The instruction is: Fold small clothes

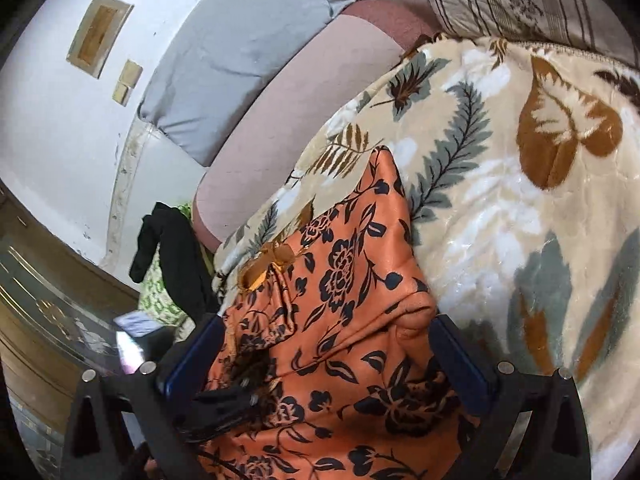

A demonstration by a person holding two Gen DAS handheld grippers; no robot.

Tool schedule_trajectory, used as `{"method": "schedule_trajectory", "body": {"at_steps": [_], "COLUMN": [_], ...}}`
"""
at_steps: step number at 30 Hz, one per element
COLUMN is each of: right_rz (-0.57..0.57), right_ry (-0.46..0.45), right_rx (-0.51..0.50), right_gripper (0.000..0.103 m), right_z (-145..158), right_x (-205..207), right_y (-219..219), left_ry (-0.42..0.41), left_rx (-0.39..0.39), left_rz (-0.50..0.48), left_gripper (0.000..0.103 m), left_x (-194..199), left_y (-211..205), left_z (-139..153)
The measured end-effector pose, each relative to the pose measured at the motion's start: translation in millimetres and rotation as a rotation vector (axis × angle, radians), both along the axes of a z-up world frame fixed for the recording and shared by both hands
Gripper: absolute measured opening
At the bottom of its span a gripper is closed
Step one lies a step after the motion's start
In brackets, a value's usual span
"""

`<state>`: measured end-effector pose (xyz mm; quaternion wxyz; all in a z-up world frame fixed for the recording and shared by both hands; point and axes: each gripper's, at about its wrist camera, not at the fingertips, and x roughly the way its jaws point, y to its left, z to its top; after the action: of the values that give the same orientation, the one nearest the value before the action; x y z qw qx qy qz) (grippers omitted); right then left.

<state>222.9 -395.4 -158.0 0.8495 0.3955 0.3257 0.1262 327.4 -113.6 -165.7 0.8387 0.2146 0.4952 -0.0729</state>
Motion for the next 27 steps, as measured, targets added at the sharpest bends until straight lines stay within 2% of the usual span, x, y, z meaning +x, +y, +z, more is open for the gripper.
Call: {"method": "schedule_trajectory", "body": {"at_steps": [2, 3, 4, 5, 6, 7, 8, 10, 12, 14, 17, 20, 22, 25, 27], "right_rz": [0.011, 0.015, 0.018, 0.021, 0.029, 0.037, 0.043, 0.056, 0.065, 0.065, 0.06, 0.058, 0.029, -0.05, -0.111], "right_ry": [0.002, 0.008, 0.015, 0.022, 0.029, 0.04, 0.054, 0.075, 0.09, 0.1, 0.104, 0.095, 0.08, 0.062, 0.058], "right_rx": [-0.006, -0.018, -0.03, -0.036, -0.034, -0.033, -0.034, -0.039, -0.039, -0.034, -0.024, -0.001, 0.053, 0.131, 0.133], "right_gripper": [0.103, 0.103, 0.103, 0.103, 0.103, 0.103, 0.103, 0.103, 0.103, 0.103, 0.103, 0.103, 0.103, 0.103, 0.103], "right_z": [-2.7, -3.0, -3.4, -4.3, -6.1, -8.9, -12.0, -17.4, -22.0, -25.5, -27.5, -26.4, -25.4, -25.0, -20.6], "right_x": [2.3, 3.2, 3.7, 4.4, 5.5, 6.9, 8.5, 11.0, 12.7, 14.5, 15.5, 15.3, 12.2, 4.4, -2.1], "right_y": [5.7, 8.2, 9.5, 11.2, 12.8, 14.8, 17.2, 21.0, 23.5, 23.4, 21.9, 18.1, 7.1, -17.8, -34.7], "left_ry": [-0.066, -0.104, -0.095, -0.056, -0.032, 0.016, 0.013, 0.005, -0.009, -0.03, -0.012, -0.031, -0.039, -0.049, -0.08], "left_rx": [-0.165, -0.285, -0.375, -0.5, -0.578, -0.658, -0.719, -0.687, -0.668, -0.651, -0.604, -0.585, -0.585, -0.545, -0.512], "left_rz": [0.144, 0.242, 0.32, 0.439, 0.514, 0.584, 0.591, 0.543, 0.532, 0.539, 0.523, 0.5, 0.492, 0.451, 0.404], "left_gripper": [0.015, 0.015, 0.015, 0.016, 0.024, 0.025, 0.025, 0.026, 0.037, 0.041, 0.04, 0.038, 0.038, 0.039, 0.047], "left_x": [-2.3, -8.9, -14.1, -21.5, -26.8, -32.3, -37.0, -39.6, -38.6, -36.7, -32.2, -33.7, -37.9, -37.7, -43.4], "left_y": [37.1, 63.8, 84.7, 112.8, 129.7, 146.2, 155.2, 153.7, 153.4, 158.7, 165.8, 167.8, 169.4, 160.6, 156.5], "left_z": [16.4, 21.4, 18.6, 8.0, -2.6, -16.9, -22.5, -17.5, -9.9, -6.7, -15.2, -15.0, -15.2, -13.1, -6.2]}}
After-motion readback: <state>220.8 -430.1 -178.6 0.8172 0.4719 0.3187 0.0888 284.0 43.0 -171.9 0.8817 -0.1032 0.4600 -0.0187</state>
